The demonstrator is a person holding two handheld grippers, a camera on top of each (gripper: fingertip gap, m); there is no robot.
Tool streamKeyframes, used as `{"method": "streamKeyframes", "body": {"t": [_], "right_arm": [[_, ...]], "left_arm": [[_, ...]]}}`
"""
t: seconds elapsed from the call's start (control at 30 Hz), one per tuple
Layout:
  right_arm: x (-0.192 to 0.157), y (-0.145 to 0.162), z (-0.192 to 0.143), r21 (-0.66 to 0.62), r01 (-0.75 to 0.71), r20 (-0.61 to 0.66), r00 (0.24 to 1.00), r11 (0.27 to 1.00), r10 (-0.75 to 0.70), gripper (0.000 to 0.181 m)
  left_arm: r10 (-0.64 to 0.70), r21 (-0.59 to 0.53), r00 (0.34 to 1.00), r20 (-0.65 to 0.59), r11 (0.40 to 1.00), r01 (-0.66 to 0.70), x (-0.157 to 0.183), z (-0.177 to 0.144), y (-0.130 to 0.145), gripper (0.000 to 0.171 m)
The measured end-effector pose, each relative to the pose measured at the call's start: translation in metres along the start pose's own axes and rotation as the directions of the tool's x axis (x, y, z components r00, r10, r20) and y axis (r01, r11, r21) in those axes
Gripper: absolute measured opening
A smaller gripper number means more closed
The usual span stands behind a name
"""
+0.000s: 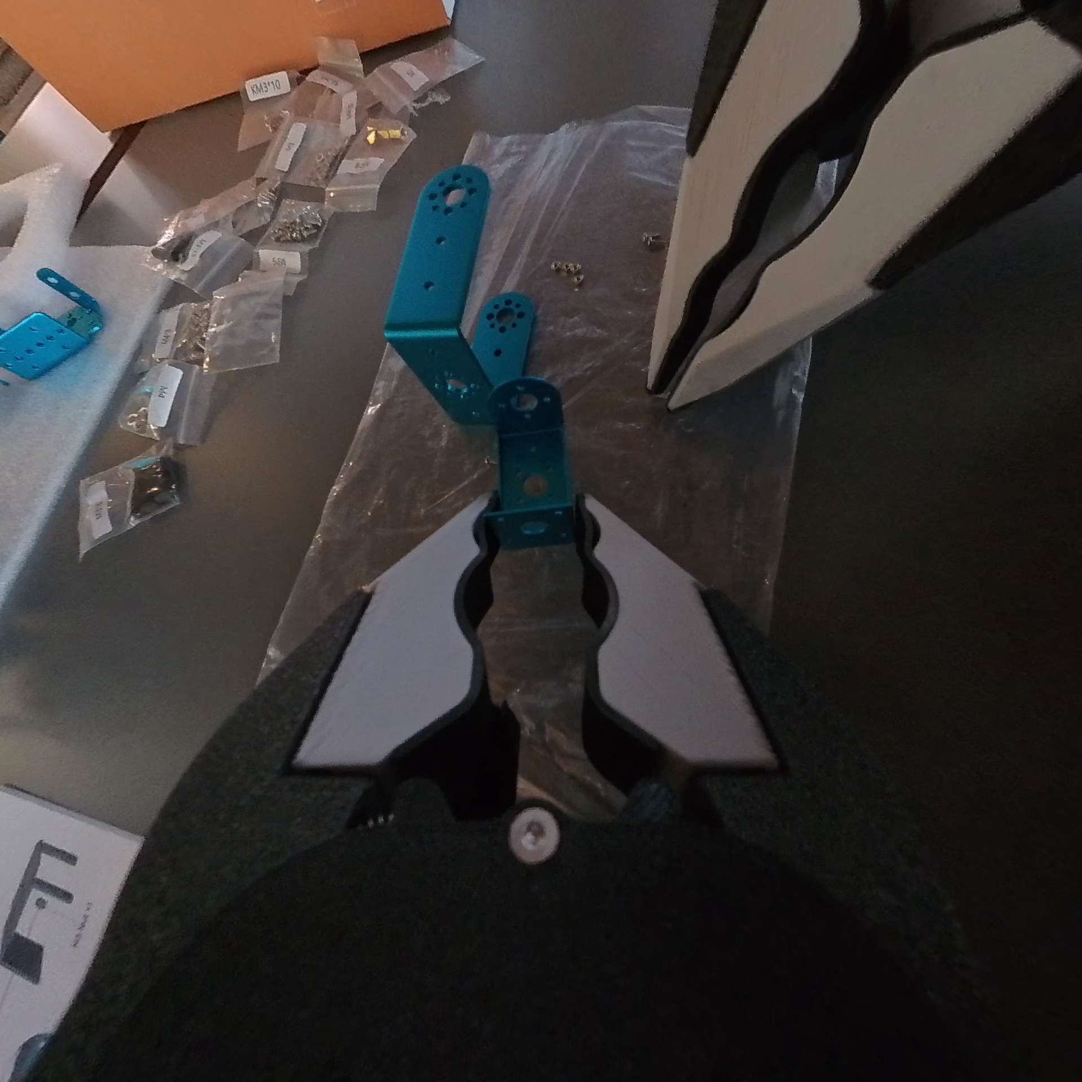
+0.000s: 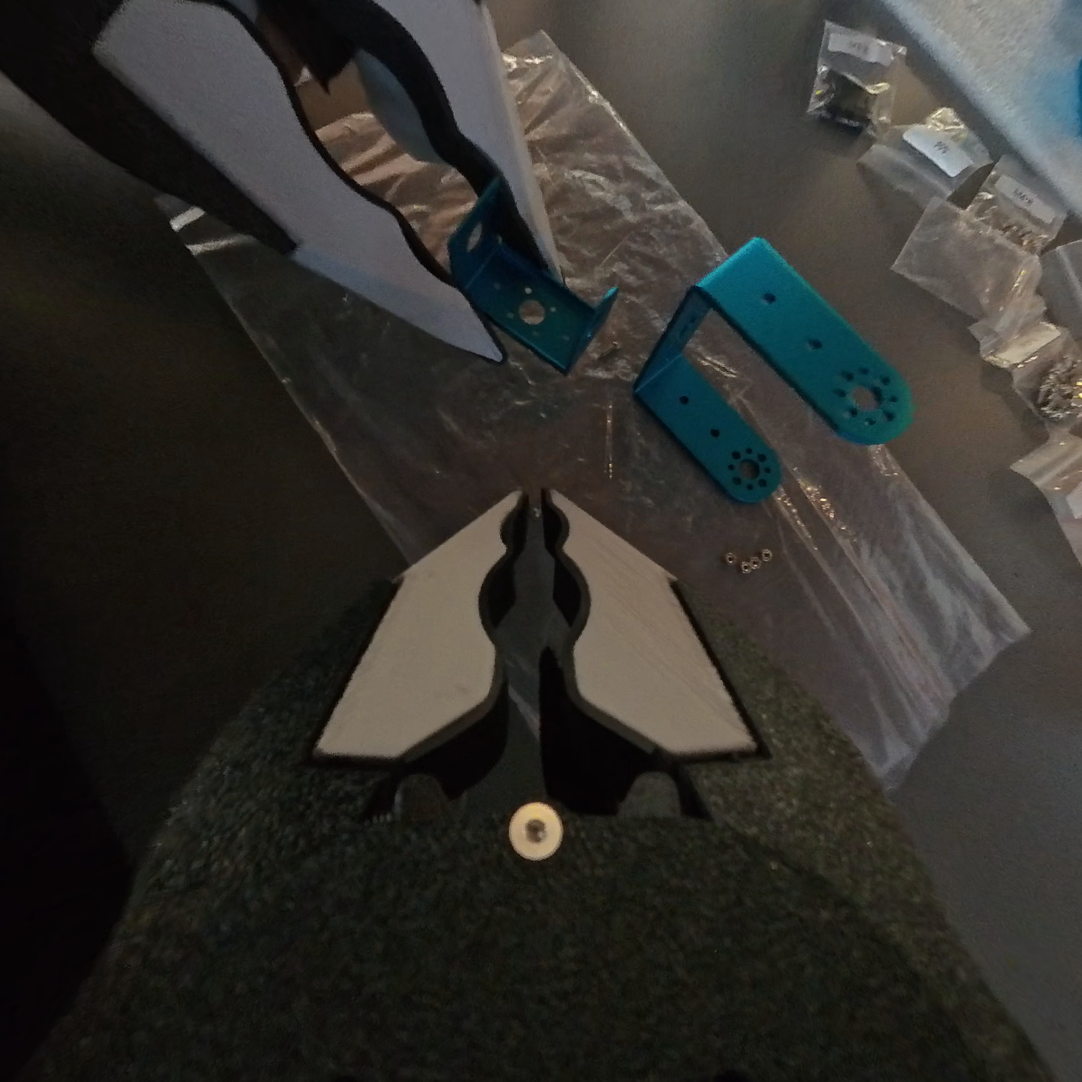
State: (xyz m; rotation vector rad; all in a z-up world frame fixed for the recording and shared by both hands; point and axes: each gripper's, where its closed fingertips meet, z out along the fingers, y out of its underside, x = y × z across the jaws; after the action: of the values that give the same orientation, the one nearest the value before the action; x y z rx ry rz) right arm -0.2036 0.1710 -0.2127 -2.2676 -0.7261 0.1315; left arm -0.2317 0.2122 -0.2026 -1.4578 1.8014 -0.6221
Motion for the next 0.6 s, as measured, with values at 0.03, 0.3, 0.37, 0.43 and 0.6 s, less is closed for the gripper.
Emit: {"method": "streamKeyframes", "body": {"t": [0.03, 0.3, 0.37, 0.43, 0.6], "right_arm": [[0.0022, 0.0006, -0.0003, -0.001, 0.009, -0.022, 1.000, 1.000, -0.009, 0.003], [-0.0001, 0.0052, -0.0006, -0.009, -0.004, -0.029, 1.000, 1.000, 0.003, 0.003], [-0.0001, 0.0055, -0.0005, -0.009, -0.010, -0.027, 1.000, 1.000, 0.010, 0.003], [-0.0001, 0.0054, -0.0003, -0.009, -0.011, -0.027, 1.000, 1.000, 0.011, 0.002], [-0.0007, 0.0054, 0.0004, -0.014, -0.020, -0.021, 1.000, 1.000, 0.020, 0.000]], "left_arm": [[0.000, 0.000, 1.000, 0.001, 1.000, 0.000, 0.0000, -0.0001, -0.0001, 0.024], [0.009, 0.002, 1.000, -0.005, 1.000, -0.009, 0.0022, -0.0001, -0.0012, 0.024], [0.011, 0.002, 1.000, -0.005, 1.000, -0.011, 0.0022, 0.0003, -0.0013, 0.024], [0.012, 0.002, 1.000, -0.005, 1.000, -0.012, 0.0024, 0.0005, -0.0016, 0.024], [0.026, -0.003, 1.000, -0.009, 1.000, -0.026, 0.0046, 0.0009, -0.0016, 0.024]]}}
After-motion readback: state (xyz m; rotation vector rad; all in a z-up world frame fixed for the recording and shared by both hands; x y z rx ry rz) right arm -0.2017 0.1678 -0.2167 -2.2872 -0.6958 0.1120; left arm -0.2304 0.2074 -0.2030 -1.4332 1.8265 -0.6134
